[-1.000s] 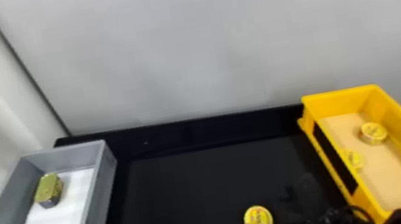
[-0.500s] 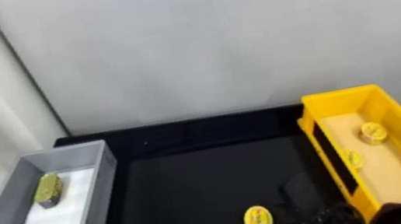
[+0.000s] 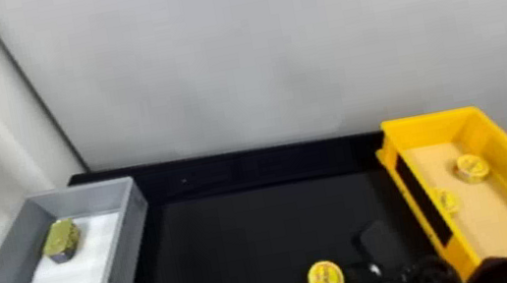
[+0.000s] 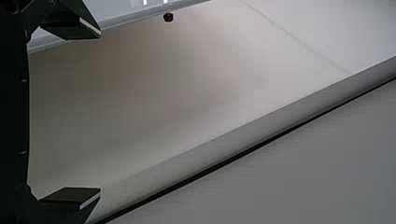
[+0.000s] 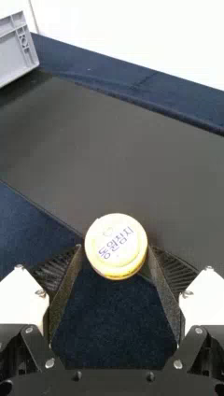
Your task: Pick up the round yellow can and place it in the yellow rectangular box
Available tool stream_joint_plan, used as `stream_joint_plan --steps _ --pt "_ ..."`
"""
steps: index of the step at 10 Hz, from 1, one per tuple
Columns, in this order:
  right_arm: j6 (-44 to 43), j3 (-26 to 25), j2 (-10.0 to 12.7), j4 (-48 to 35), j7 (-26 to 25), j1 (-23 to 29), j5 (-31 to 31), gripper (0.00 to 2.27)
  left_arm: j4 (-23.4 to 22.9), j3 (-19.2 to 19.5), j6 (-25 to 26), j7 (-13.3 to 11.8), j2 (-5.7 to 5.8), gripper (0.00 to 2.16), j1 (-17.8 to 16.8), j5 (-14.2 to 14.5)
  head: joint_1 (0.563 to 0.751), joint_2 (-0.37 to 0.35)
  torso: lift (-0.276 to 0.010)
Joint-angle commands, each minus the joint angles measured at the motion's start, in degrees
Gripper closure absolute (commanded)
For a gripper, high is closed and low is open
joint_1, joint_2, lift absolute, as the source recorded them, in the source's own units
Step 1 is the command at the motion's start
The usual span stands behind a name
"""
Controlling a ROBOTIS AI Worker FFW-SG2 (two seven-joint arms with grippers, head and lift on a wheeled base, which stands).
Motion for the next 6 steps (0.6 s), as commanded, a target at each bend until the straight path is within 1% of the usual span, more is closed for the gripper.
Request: stream_joint_plan --steps 1,4,6 --pt "-0.5 0.1 0.1 0.7 -0.1 0.0 -0.2 0.41 -0.1 0.2 -0.1 0.0 -0.15 0.09 0.0 0.0 0.694 0.014 -0.056" --pt "-0.6 0.3 0.1 0.7 -0.4 0.0 -0.2 0.64 -0.1 0.5 -0.1 0.0 -0.15 0.09 0.1 0.0 0.694 0.014 -0.056" --pt "-0.7 0.3 0.1 0.7 -0.6 0.0 -0.1 0.71 -0.1 0.5 -0.1 0.0 -0.15 0.09 0.2 0.0 0.694 0.014 -0.056"
